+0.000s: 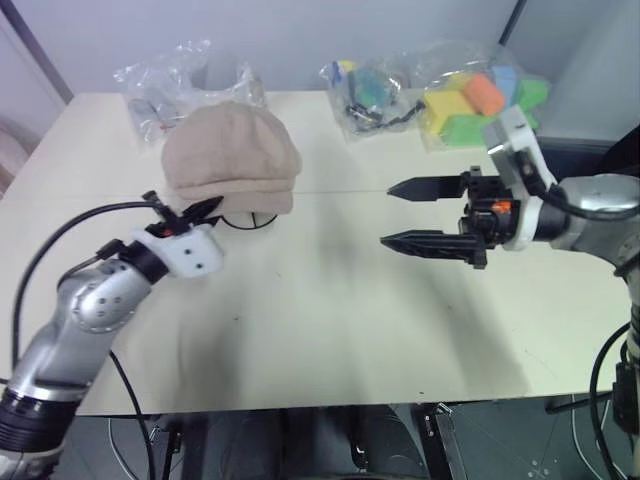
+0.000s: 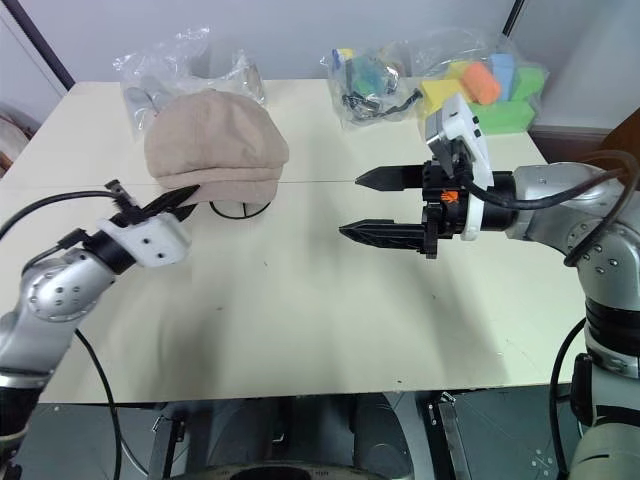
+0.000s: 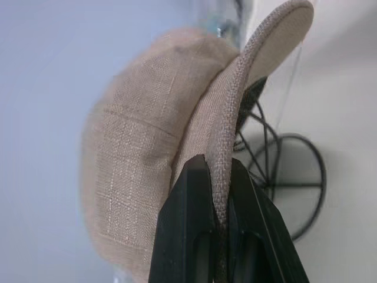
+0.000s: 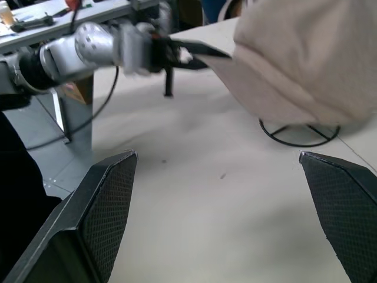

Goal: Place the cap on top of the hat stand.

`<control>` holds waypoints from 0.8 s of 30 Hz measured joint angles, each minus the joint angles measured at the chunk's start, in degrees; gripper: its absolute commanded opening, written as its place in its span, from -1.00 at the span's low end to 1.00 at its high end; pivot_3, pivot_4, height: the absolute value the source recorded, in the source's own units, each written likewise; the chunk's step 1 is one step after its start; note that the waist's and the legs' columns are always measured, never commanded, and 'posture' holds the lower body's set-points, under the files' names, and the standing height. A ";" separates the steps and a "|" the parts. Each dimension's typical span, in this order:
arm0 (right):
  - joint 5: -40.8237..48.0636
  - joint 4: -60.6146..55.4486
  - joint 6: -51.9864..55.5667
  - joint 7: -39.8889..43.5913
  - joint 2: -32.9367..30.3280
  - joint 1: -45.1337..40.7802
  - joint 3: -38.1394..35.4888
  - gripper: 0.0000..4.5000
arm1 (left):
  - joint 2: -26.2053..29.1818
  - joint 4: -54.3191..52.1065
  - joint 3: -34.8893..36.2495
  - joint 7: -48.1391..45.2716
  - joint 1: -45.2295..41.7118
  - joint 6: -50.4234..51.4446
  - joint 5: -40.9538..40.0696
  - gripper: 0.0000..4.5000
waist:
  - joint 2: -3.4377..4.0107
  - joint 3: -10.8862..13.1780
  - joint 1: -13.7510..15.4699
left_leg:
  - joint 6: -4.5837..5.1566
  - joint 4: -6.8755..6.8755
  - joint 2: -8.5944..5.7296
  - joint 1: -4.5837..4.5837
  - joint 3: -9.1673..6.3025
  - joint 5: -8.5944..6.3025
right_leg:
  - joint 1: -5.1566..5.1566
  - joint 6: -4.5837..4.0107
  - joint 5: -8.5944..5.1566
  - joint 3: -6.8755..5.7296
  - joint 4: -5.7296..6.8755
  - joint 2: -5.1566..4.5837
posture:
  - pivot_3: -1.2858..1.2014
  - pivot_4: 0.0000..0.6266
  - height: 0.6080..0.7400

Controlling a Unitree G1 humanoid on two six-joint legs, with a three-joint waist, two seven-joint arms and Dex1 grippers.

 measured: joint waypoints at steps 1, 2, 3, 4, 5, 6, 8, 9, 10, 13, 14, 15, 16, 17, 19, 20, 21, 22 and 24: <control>-0.47 0.25 -0.07 0.11 0.00 -0.04 0.26 1.00 | 0.91 4.18 0.12 -1.04 -0.61 -4.48 -0.89 -0.98 | 0.00 0.00 0.02 | 0.00 -0.01 0.00 0.00 0.00 0.00 | -0.01 -0.02 0.00 0.00 -0.01 0.00 | 0.03 -0.52 1.00; -0.82 0.76 -0.18 0.27 0.08 -0.19 0.72 1.00 | 1.76 10.03 0.06 -2.58 -2.18 -10.70 -1.89 -0.98 | 0.00 0.00 0.05 | 0.00 0.00 0.00 0.00 0.02 0.00 | -0.01 -0.03 0.00 -0.01 -0.01 0.00 | 0.03 -0.52 1.00; -1.14 1.34 -0.33 0.42 0.11 -0.28 1.04 1.00 | 2.28 14.66 -0.01 -3.86 -4.02 -15.55 -2.59 -0.98 | 0.00 0.00 0.07 | 0.00 0.00 0.00 -0.02 0.02 0.00 | -0.02 -0.05 0.02 -0.01 -0.03 0.00 | 0.03 -0.52 1.00; -1.50 1.58 -0.49 0.65 0.13 -0.32 1.16 1.00 | 2.71 18.40 -0.26 -4.92 -5.95 -19.57 -3.09 -0.98 | 0.00 0.00 0.08 | 0.00 0.00 -0.01 -0.02 0.04 0.00 | -0.02 -0.05 0.02 0.00 -0.04 -0.02 | 0.03 -0.52 1.00; -1.73 1.78 -0.67 0.85 0.14 -0.37 1.29 1.00 | 3.19 21.78 -0.67 -5.99 -8.08 -23.39 -3.21 -0.98 | 0.00 0.00 0.07 | 0.00 0.00 -0.01 -0.03 0.06 0.00 | -0.02 -0.05 0.02 0.00 -0.06 -0.03 | 0.03 -0.52 1.00; -1.98 1.85 -0.89 1.03 0.13 -0.45 1.44 1.00 | 3.50 24.43 -0.98 -6.84 -9.71 -26.30 -3.21 -0.98 | 0.00 0.00 0.00 | 0.00 -0.01 -0.01 -0.03 0.09 0.00 | -0.02 -0.04 0.03 0.01 -0.07 -0.03 | 0.03 -0.52 1.00; -2.52 2.33 -1.11 1.39 0.14 -0.56 1.57 1.00 | 3.68 30.18 -2.41 -8.41 -13.09 -31.51 -3.10 -0.98 | 0.01 0.00 -0.05 | 0.00 -0.01 -0.01 -0.03 0.11 0.00 | -0.02 -0.01 0.04 0.01 -0.06 -0.03 | 0.03 -0.52 1.00; -2.73 2.47 -1.12 1.36 0.14 -0.63 1.59 1.00 | 3.67 32.90 -3.07 -9.04 -14.44 -33.47 -2.98 -0.98 | 0.01 0.00 -0.05 | 0.01 -0.01 -0.01 -0.03 0.12 0.00 | -0.02 0.02 0.06 0.01 -0.06 -0.02 | 0.03 -0.52 1.00; -2.76 2.45 -1.11 1.35 0.16 -0.67 1.60 1.00 | 3.67 35.84 -3.69 -9.61 -15.78 -35.32 -2.85 -0.98 | 0.01 0.00 -0.06 | 0.01 -0.01 0.00 -0.03 0.12 0.00 | -0.02 0.12 0.11 0.01 -0.04 0.02 | 0.03 -0.52 1.00; -2.76 2.39 -1.11 1.36 0.16 -0.67 1.59 1.00 | 3.64 40.22 -4.92 -10.52 -18.23 -38.50 -2.55 -0.84 | 0.01 0.00 -0.08 | 0.01 0.00 0.02 -0.03 0.11 0.00 | -0.02 0.16 0.13 0.00 -0.02 0.05 | 0.03 -0.52 1.00; -2.75 2.34 -1.11 1.36 0.16 -0.67 1.59 1.00 | 3.63 40.84 -5.06 -10.88 -18.48 -39.02 -2.67 -0.68 | 0.01 0.00 -0.09 | 0.01 0.00 0.03 -0.03 0.11 0.00 | -0.02 0.16 0.14 0.00 -0.02 0.07 | 0.03 -0.52 1.00; -2.75 2.33 -1.11 1.35 0.15 -0.67 1.57 1.00 | 3.63 41.07 -5.19 -11.28 -18.42 -39.17 -2.68 -0.56 | 0.01 0.00 -0.10 | 0.01 0.00 0.04 -0.03 0.12 0.00 | -0.02 0.17 0.14 0.00 -0.01 0.06 | 0.03 -0.52 1.00; -2.75 2.31 -1.11 1.33 0.15 -0.67 1.57 1.00 | 3.63 41.17 -5.36 -11.61 -18.06 -39.58 -2.67 -0.36 | 0.01 0.00 -0.11 | 0.01 0.01 0.04 -0.03 0.12 0.00 | -0.02 0.17 0.14 0.00 -0.01 0.07 | 0.03 -0.52 1.00; -2.77 2.30 -1.12 1.32 0.16 -0.67 1.57 1.00 | 3.63 41.16 -5.49 -11.82 -17.48 -39.91 -2.68 -0.15 | 0.01 0.00 -0.11 | 0.01 0.00 0.05 -0.03 0.12 -0.01 | -0.02 0.18 0.14 0.01 -0.01 0.06 | 0.03 -0.52 1.00; -2.97 2.32 -1.15 1.29 0.16 -0.67 1.57 1.00 | 3.63 41.07 -5.55 -12.02 -15.81 -39.99 -2.68 0.33 | 0.01 0.00 -0.13 | 0.01 0.00 0.07 -0.03 0.12 -0.01 | -0.03 0.18 0.15 0.00 -0.01 0.08 | 0.03 -0.52 1.00; -3.18 2.33 -1.21 1.29 0.18 -0.67 1.58 1.00 | 3.64 40.67 -5.42 -12.00 -14.81 -39.84 -2.69 0.57 | 0.01 0.00 -0.13 | 0.01 0.00 0.09 -0.03 0.12 -0.01 | -0.03 0.18 0.15 0.00 0.00 0.10 | 0.03 -0.52 1.00; -3.28 2.36 -1.33 1.32 0.19 -0.67 1.58 1.00 | 3.64 39.75 -5.04 -11.89 -13.45 -39.57 -2.72 0.80 | 0.01 0.00 -0.17 | 0.01 0.00 0.09 -0.03 0.13 -0.01 | -0.03 0.18 0.15 0.00 0.00 0.09 | 0.03 -0.52 1.00; -3.32 2.39 -1.36 1.34 0.19 -0.67 1.58 1.00 | 3.64 39.39 -4.99 -11.82 -12.99 -39.54 -2.72 0.92 | 0.01 0.00 -0.17 | 0.01 0.00 0.10 -0.03 0.13 -0.01 | -0.04 0.18 0.15 0.00 0.00 0.09 | 0.03 -0.52 1.00; -3.94 2.58 -1.97 1.68 0.30 -0.78 1.72 1.00 | 3.84 35.79 -3.59 -10.99 -8.97 -38.09 -2.72 0.92 | 0.01 0.00 -0.20 | 0.01 -0.01 0.13 -0.03 0.13 -0.01 | -0.05 0.18 0.15 0.00 0.01 0.10 | 0.03 -0.52 1.00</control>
